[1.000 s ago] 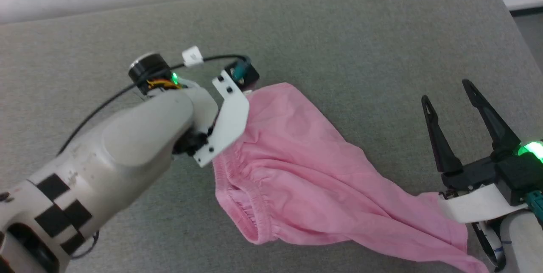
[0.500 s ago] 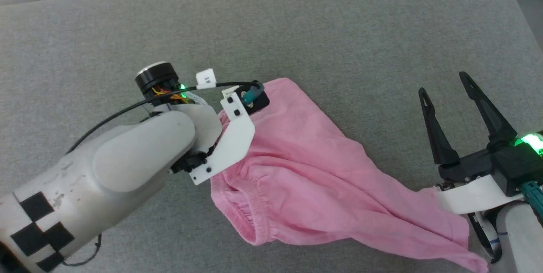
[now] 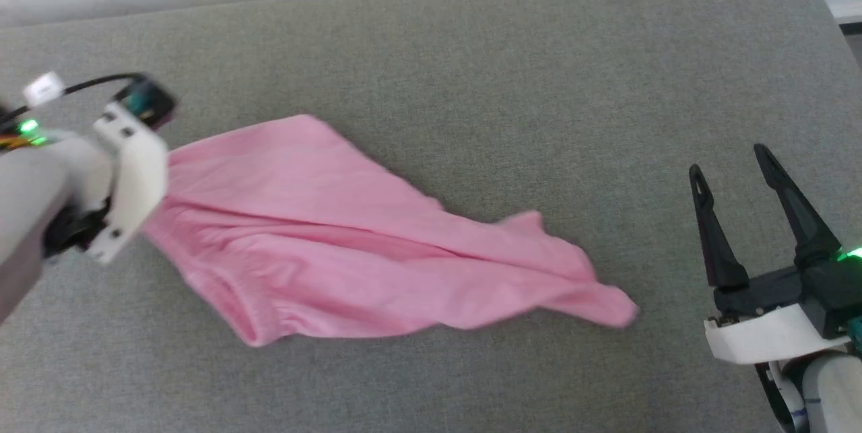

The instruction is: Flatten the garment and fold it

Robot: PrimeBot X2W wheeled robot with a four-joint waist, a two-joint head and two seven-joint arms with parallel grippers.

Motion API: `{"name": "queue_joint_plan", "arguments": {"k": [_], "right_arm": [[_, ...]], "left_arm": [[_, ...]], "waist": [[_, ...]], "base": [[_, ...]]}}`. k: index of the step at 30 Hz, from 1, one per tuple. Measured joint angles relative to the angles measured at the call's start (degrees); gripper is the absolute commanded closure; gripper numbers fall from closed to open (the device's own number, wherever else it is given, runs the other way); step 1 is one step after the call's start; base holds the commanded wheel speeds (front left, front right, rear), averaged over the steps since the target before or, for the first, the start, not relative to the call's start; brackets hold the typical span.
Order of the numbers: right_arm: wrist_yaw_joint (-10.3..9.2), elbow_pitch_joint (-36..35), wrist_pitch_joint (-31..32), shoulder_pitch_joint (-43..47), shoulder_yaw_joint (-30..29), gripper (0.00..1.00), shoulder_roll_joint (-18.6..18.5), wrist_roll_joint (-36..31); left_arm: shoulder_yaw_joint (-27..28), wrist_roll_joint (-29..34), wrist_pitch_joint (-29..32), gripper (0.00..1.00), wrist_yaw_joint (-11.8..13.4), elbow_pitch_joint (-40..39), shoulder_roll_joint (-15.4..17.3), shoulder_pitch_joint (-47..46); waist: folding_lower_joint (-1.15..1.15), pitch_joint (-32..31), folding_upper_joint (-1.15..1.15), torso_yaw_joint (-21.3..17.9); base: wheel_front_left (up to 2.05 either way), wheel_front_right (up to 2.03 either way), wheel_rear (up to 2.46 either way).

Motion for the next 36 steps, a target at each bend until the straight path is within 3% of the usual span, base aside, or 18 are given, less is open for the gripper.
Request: {"name": "queue_joint_plan", "arguments": {"k": [4, 8, 9, 10, 14, 22, 28, 36], "right_arm": [[0.0, 0.1, 0.0, 1.4, -0.3, 0.0, 0.5, 0.0], [0.0, 0.5, 0.0, 1.5, 0.6, 0.0, 0.4, 0.0], [0.0, 0.6, 0.0, 1.5, 0.8, 0.0, 0.2, 0.0], [0.0, 0.7, 0.0, 1.5, 0.9, 0.0, 0.0, 0.0], [0.0, 1.0, 0.0, 1.6, 0.8, 0.0, -0.9, 0.0], [-0.01, 1.8, 0.0, 5.4, 0.4, 0.0, -0.7, 0.0], [-0.01, 1.8, 0.0, 6.8, 0.5, 0.0, -0.3, 0.0], [-0.01, 1.5, 0.0, 6.9, 0.5, 0.0, -0.3, 0.0]], "left_arm": [[0.3, -2.2, -1.4, 1.0, 1.2, 3.6, 3.3, 4.1], [1.8, -4.3, -8.8, 1.0, 4.9, 6.6, 1.8, 8.4], [2.0, -3.7, -11.8, 0.13, 5.8, 7.1, 0.8, 8.8], [2.5, -3.2, -14.6, 0.0, 6.8, 7.7, -0.4, 8.8], [2.7, -1.3, -21.1, 0.0, 7.1, 9.3, -4.6, 8.8], [2.3, 3.8, -26.0, 0.0, 5.3, 6.3, -5.2, 5.2], [1.7, -1.8, -17.2, 0.0, 1.0, -3.8, -2.9, 5.5], [0.3, -6.5, -6.7, 0.0, 0.1, -18.9, 0.7, 12.4]], "waist": [[0.0, -0.5, 0.0, 0.6], [0.0, -0.6, 0.0, 1.3], [0.0, -0.7, 0.0, 1.5], [0.0, -0.9, 0.0, 1.7], [0.0, -2.1, 0.0, 2.8], [-0.01, -6.1, 0.0, 6.1], [-0.01, -9.1, 0.0, 8.7], [-0.01, -10.0, 0.0, 10.4]], "base": [[0.0, 0.0, 0.0], [0.0, 0.0, 0.0], [0.0, 0.0, 0.0], [0.0, 0.0, 0.0], [0.0, 0.0, 0.0], [0.0, 0.0, 0.0], [0.0, 0.0, 0.0], [0.0, 0.0, 0.0]]}}
